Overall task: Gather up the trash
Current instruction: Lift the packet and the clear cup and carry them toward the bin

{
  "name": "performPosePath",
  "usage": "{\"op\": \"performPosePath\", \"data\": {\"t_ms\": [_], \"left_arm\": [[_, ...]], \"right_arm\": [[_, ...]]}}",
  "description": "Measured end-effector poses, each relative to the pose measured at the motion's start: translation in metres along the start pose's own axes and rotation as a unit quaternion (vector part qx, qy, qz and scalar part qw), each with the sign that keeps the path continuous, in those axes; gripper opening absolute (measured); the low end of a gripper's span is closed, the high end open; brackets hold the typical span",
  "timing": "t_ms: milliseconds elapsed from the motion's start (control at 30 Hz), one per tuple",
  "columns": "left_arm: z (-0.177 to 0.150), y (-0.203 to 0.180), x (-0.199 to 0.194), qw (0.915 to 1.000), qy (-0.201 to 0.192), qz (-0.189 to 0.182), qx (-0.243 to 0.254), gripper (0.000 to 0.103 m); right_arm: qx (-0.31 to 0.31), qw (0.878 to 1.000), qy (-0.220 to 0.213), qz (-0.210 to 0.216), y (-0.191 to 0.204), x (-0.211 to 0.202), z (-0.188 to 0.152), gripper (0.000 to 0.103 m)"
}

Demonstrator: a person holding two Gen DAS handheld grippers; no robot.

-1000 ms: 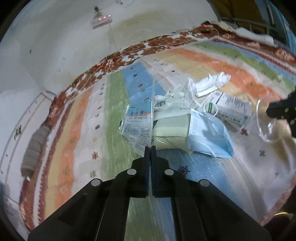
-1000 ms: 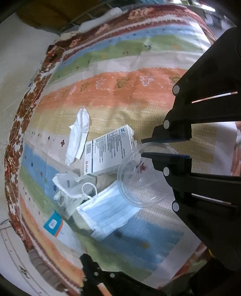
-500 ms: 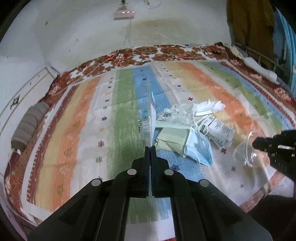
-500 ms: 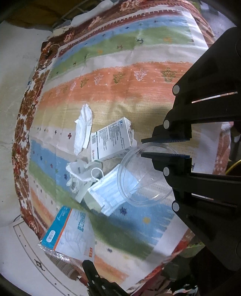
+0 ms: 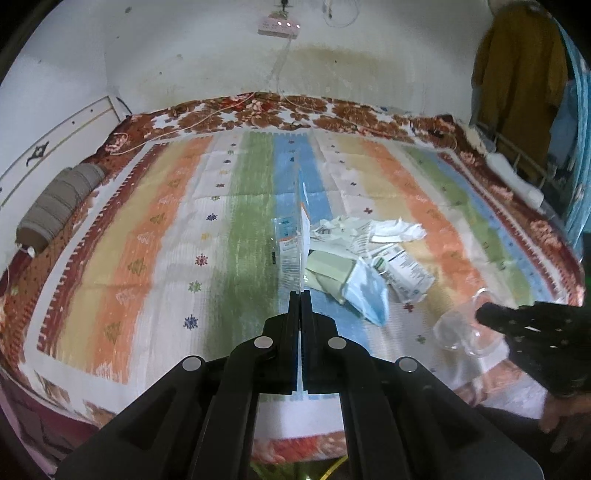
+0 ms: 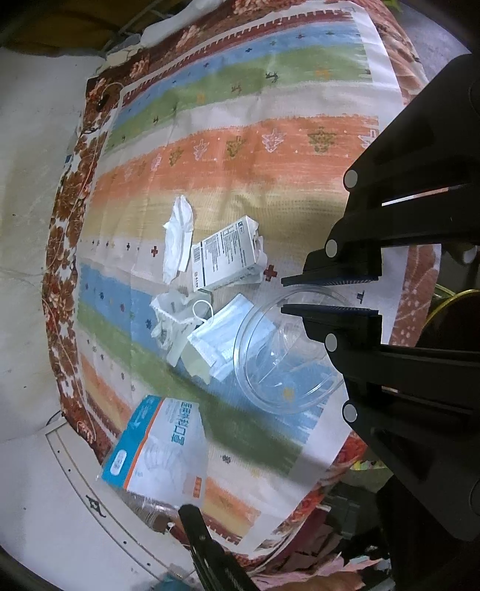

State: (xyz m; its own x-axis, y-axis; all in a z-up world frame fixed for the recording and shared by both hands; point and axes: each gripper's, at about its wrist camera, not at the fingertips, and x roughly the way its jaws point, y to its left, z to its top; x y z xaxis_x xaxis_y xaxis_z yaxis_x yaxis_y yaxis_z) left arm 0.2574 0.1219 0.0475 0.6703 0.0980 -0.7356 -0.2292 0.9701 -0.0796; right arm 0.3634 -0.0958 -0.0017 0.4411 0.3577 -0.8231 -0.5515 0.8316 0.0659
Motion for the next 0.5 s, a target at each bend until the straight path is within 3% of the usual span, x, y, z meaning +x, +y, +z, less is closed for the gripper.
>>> {"op": "performPosePath", "data": {"t_ms": [333, 500], "left_arm": [[-0.021, -0.010, -0.039, 0.9984, 0.014, -0.042, -0.034, 0.000], [-0.038, -0.022, -0.055, 0.9976, 0.019, -0.061, -0.026, 0.000]], "right_arm": [[0.019, 0.999, -0.012, 0.027, 0.001, -0.028, -0.022, 0.008], [0.017, 0.999, -0.024, 0.039, 0.011, -0.047, -0.037, 0.008]]}}
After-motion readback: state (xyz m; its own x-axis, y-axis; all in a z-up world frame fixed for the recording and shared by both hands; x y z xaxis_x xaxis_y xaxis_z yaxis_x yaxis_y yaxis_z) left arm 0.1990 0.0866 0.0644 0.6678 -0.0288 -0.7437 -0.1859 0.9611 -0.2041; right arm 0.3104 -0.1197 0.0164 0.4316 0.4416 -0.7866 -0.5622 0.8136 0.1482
